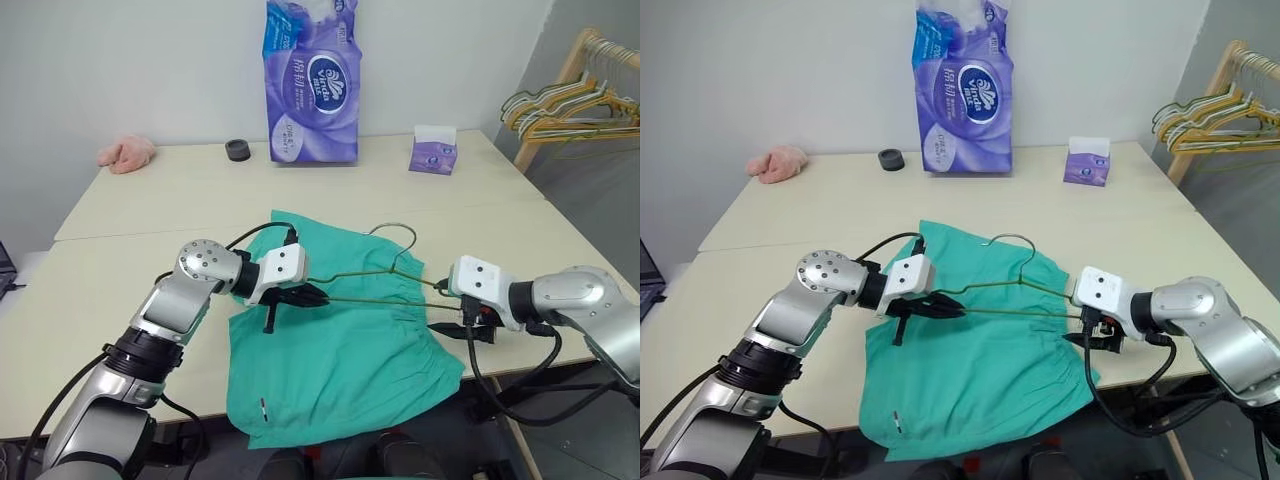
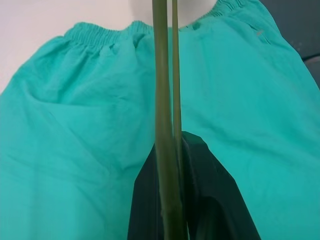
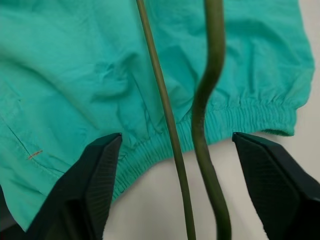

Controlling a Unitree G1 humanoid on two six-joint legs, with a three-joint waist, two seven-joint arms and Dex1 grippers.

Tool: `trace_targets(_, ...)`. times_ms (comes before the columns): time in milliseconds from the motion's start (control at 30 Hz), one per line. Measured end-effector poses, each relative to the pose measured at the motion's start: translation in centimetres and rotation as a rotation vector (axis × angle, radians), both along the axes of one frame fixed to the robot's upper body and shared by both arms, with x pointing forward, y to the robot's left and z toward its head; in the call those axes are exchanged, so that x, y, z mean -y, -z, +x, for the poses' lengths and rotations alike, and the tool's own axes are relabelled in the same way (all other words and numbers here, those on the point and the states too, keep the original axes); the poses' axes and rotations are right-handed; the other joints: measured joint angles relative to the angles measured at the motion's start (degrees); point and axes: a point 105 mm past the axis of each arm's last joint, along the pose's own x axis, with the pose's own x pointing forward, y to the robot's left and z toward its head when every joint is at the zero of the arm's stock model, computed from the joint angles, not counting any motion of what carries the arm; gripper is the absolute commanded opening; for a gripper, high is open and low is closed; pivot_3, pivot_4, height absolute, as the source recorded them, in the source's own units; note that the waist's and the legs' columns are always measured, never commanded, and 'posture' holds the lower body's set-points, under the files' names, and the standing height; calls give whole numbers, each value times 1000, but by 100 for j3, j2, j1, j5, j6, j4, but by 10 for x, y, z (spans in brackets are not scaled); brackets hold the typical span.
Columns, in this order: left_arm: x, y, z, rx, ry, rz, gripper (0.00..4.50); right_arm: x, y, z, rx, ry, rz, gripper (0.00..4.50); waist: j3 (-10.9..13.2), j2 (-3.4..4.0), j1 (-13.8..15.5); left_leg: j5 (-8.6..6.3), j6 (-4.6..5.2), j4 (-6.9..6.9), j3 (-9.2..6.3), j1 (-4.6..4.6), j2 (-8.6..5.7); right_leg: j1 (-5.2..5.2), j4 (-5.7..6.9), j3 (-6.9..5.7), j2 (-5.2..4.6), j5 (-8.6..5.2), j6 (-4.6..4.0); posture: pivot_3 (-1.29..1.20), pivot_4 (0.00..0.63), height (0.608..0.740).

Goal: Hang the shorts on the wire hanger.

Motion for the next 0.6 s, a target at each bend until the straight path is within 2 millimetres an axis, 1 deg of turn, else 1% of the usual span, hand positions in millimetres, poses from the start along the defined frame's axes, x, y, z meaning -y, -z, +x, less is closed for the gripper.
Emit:
trace_targets(67,0,2,-1,-1,3,10,0,1,4,-1,-26,-2,-6,2194,0,0,3,0,0,1,0,0,0,0,0,0,-1,0,1,-110,46,740)
trace_targets(267,0,2,-1,7,9,13,0,1,5,-4,-42,-12,-12,42,0,0,8,0,0,2,0,0,0,0,1,0,-1,-2,4,-111,44,740)
trace_targets(333,-1,2,-1,10,5,16,0,-1,8,-7,-55,-26,-18,13,0,0,7,0,0,1,-2,0,0,0,1,-2,0,-1,3,-111,44,740)
trace_targets(567,1,3,-2,15,16,19,0,0,10,-8,-62,-21,-22,13,0,0,7,0,0,2,-1,0,0,0,1,-1,-1,-1,2,-126,45,740)
trace_targets(600,1,4,-3,-4,14,12,255,0,10,-9,-62,-24,-23,3,0,0,5,0,0,2,-1,0,0,0,1,-1,-1,-1,3,-129,43,740)
